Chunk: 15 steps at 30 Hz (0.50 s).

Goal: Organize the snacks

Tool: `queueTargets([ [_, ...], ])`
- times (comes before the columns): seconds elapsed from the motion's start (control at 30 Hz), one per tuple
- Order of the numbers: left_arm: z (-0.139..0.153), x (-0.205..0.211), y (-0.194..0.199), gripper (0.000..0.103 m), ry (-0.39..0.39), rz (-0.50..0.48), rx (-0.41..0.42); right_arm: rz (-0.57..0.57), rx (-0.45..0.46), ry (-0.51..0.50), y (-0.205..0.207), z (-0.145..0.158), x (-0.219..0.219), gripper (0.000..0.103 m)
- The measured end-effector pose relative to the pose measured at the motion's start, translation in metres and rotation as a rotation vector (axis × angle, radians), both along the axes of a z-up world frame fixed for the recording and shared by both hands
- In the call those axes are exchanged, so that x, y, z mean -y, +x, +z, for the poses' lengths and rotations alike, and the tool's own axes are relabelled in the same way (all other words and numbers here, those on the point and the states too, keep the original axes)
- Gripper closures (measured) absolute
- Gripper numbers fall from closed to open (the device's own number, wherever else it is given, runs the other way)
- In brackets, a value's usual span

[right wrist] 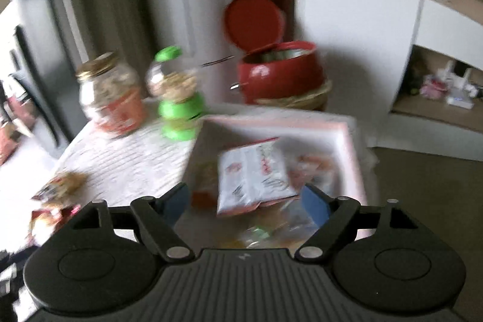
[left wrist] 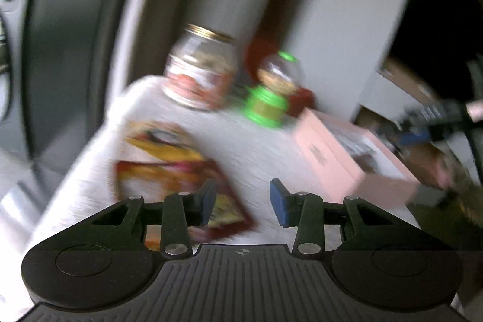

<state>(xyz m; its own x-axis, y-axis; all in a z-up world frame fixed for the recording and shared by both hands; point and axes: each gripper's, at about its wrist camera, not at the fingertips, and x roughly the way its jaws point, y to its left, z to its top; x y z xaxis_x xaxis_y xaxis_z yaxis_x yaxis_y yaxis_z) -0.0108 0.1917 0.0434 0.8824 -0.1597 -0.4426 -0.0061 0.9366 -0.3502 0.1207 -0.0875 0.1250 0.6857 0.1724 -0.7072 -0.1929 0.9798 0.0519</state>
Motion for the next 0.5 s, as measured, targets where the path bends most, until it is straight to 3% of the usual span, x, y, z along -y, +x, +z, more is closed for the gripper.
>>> queueTargets([
  [0.23, -0.002, -0.061, -0.015, 0.059, -0.045, 0.262, -0.028, 0.206, -0.033, 0.066, -0.011, -0.024, -0.087, 0.021],
  [0.4, -0.012, -0.079, -0.027, 0.059, -0.043, 0.297, -0.04, 0.273, -0.178, 0.16, 0.024, -0.04, -0.153, 0.021],
  [0.5, -0.017, -0.085, -0.028, 0.059, -0.058, 0.279, -0.052, 0.27, -0.228, 0.167, 0.051, -0.049, -0.199, 0.021],
])
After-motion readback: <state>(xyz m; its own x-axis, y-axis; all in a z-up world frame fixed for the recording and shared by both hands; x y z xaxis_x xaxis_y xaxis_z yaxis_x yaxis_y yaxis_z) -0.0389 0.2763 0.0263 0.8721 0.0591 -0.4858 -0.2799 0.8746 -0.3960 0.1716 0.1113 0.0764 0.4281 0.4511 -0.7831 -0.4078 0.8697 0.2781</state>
